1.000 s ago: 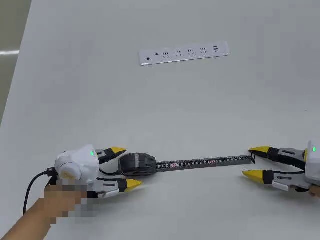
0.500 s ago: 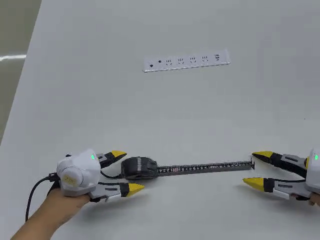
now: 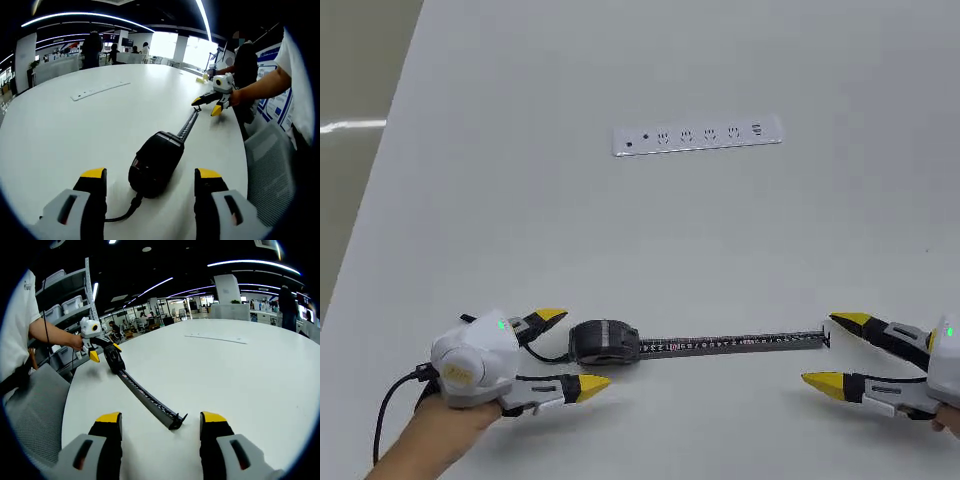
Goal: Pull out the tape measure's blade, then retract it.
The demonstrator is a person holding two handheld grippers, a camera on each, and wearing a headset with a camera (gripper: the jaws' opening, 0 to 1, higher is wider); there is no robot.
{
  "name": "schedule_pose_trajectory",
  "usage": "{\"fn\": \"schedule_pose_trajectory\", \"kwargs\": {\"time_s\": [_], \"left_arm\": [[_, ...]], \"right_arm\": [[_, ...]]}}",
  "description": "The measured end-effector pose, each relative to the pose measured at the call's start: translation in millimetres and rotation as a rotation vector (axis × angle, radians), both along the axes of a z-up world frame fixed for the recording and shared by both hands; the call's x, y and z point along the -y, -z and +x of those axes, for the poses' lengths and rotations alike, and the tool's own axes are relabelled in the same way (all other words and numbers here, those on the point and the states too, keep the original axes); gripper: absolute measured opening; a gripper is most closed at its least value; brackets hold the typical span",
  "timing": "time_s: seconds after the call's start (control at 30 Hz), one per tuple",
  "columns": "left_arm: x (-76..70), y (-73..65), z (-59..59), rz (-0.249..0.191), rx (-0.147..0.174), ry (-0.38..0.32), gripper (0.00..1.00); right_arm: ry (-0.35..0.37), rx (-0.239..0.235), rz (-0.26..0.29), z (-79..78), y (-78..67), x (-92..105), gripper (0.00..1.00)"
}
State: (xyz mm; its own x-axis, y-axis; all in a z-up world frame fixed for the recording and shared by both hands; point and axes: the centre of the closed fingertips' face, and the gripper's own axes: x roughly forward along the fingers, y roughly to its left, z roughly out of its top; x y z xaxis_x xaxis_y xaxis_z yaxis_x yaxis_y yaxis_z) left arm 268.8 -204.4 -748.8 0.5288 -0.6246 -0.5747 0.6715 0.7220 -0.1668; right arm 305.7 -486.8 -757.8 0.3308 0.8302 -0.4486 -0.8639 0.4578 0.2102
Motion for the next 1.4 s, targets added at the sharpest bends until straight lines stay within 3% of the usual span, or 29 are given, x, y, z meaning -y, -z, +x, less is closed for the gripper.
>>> {"fn": "schedule_pose_trajectory", "kwargs": {"time_s": [0.33, 0.73, 1.1, 1.4], "left_arm": [[-10.4, -9.5, -3.4, -0.007, 0.018, -0.093, 0.73], [-10.5, -19.1, -14.4, -0.016, 0.033, -0.136, 0.75], [-13.2, -26.5, -21.3, -0.037, 0.041, -0.175, 0.75], [-11.2, -33.8, -34.8, -0.054, 0.050, -0.195, 0.75]], "right_arm": [[0.045, -0.003, -0.015, -5.5, -5.0, -2.8, 0.66], [0.099, 0.012, -0.033, -10.1, -9.8, -5.1, 0.67], [0.132, 0.048, -0.032, -11.3, -22.8, -0.8, 0.68], [0.167, 0.069, -0.046, -21.7, -28.2, 6.0, 0.69]]}}
